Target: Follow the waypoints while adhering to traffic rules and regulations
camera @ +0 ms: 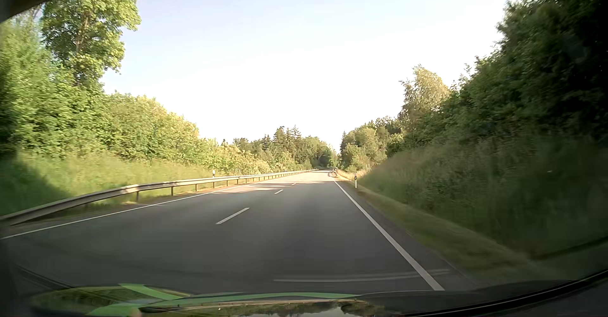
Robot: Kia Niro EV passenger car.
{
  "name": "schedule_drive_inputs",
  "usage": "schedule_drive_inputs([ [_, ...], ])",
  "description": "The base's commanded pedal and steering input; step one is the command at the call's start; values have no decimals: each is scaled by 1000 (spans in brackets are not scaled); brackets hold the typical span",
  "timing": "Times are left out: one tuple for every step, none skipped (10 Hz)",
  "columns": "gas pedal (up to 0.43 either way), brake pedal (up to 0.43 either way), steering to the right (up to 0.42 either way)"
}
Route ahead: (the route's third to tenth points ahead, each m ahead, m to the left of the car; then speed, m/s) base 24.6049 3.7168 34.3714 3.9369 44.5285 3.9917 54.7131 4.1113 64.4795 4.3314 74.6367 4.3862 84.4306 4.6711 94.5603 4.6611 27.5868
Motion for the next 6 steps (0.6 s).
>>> schedule_drive_inputs([
  [287,0,-1],
  [287,0,-4],
  [287,0,-7],
  [287,0,-7],
  [287,0,-5],
  [287,0,-5],
])
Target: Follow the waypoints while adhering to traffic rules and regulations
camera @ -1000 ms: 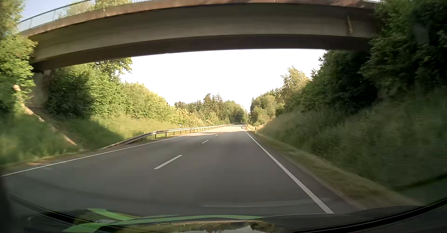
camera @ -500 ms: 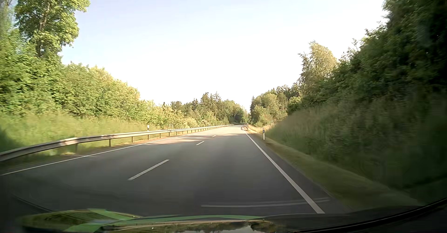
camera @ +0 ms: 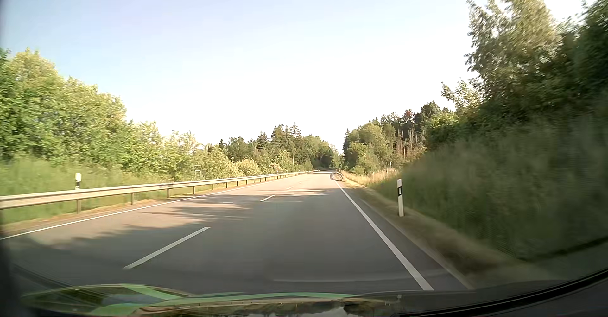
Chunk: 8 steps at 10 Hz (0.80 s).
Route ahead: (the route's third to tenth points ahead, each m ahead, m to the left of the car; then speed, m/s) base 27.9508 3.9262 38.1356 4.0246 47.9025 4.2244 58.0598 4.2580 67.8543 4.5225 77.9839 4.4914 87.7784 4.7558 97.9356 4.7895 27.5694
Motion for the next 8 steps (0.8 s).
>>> schedule_drive_inputs([
  [287,0,-5],
  [287,0,-5],
  [287,0,-5],
  [287,0,-5],
  [287,0,-5],
  [287,0,-5],
  [287,0,-5],
  [287,0,-4],
])
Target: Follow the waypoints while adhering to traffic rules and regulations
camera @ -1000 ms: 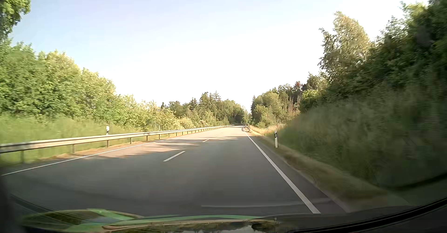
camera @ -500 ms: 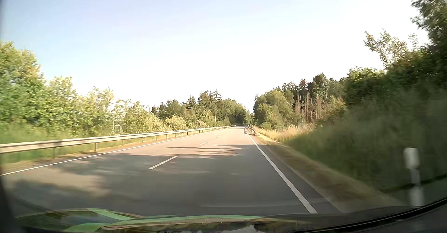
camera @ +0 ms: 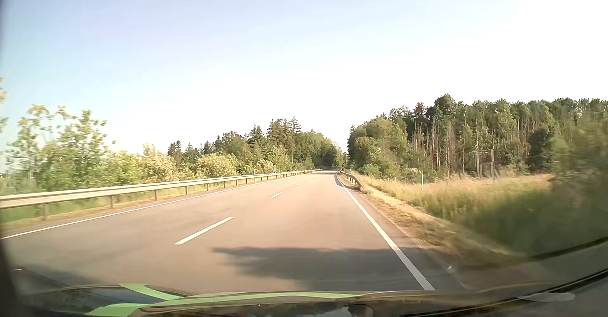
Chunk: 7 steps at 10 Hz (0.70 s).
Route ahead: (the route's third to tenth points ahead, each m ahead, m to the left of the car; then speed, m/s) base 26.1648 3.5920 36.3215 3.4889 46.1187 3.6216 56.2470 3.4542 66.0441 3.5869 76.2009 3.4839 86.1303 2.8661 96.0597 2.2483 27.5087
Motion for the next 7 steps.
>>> schedule_drive_inputs([
  [287,0,-4],
  [287,0,-4],
  [287,0,-1],
  [287,0,-1],
  [287,0,-1],
  [287,0,-1],
  [287,0,-1],
])
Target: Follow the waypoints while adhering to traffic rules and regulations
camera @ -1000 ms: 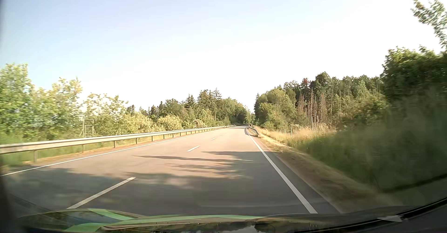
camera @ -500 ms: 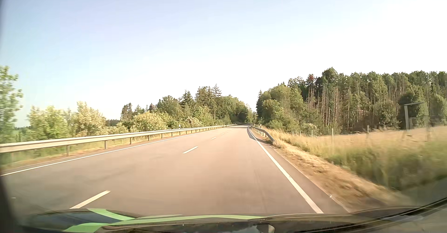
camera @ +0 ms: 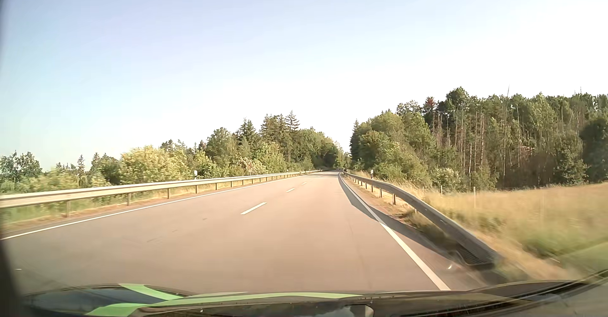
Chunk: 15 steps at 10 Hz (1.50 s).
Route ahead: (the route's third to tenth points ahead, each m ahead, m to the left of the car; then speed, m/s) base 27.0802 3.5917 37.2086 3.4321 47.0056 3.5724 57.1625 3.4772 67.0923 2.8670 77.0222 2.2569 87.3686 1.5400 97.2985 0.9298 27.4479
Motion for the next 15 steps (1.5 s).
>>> schedule_drive_inputs([
  [287,0,0],
  [287,0,1],
  [287,0,1],
  [287,0,1],
  [287,0,1],
  [287,0,1],
  [287,0,1],
  [287,0,1],
  [287,0,1],
  [287,0,1],
  [287,0,2],
  [287,0,1],
  [287,0,1],
  [287,0,2],
  [287,0,2],
])
